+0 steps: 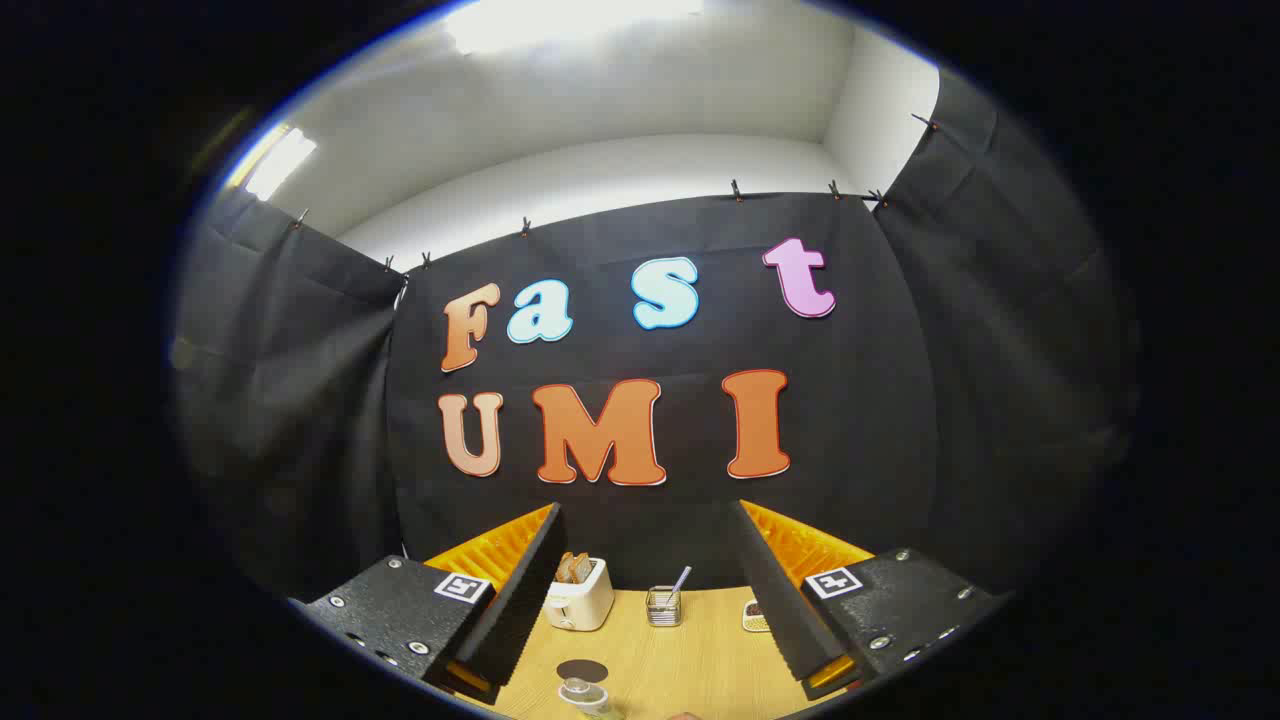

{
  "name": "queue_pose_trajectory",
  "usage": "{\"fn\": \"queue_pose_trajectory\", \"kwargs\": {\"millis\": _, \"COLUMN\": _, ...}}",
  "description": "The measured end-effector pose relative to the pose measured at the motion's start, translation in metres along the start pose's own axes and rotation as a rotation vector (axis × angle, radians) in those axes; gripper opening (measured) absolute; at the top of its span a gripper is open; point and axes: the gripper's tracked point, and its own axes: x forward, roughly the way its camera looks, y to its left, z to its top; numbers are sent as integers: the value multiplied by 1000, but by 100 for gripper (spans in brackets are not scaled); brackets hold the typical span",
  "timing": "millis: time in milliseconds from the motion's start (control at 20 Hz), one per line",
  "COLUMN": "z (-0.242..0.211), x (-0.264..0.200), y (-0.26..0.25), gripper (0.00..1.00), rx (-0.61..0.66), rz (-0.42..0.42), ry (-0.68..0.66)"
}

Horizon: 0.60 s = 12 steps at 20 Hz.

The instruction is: Take the bottle from table, then pour the juice into the cup, finally place the bottle on the coaster

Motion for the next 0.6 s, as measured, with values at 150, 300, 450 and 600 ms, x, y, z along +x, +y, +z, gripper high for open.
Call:
{"fn": "queue_pose_trajectory", "kwargs": {"millis": 150, "z": 2, "x": -3, "y": -1, "gripper": 99, "rx": 0, "rz": 2, "ry": -11}}
{"fn": "queue_pose_trajectory", "kwargs": {"millis": 300, "z": 8, "x": -7, "y": 4, "gripper": 98, "rx": 12, "rz": 18, "ry": -30}}
{"fn": "queue_pose_trajectory", "kwargs": {"millis": 450, "z": 14, "x": -10, "y": 3, "gripper": 99, "rx": 20, "rz": 25, "ry": -45}}
{"fn": "queue_pose_trajectory", "kwargs": {"millis": 600, "z": 12, "x": -9, "y": 4, "gripper": 99, "rx": 18, "rz": 27, "ry": -49}}
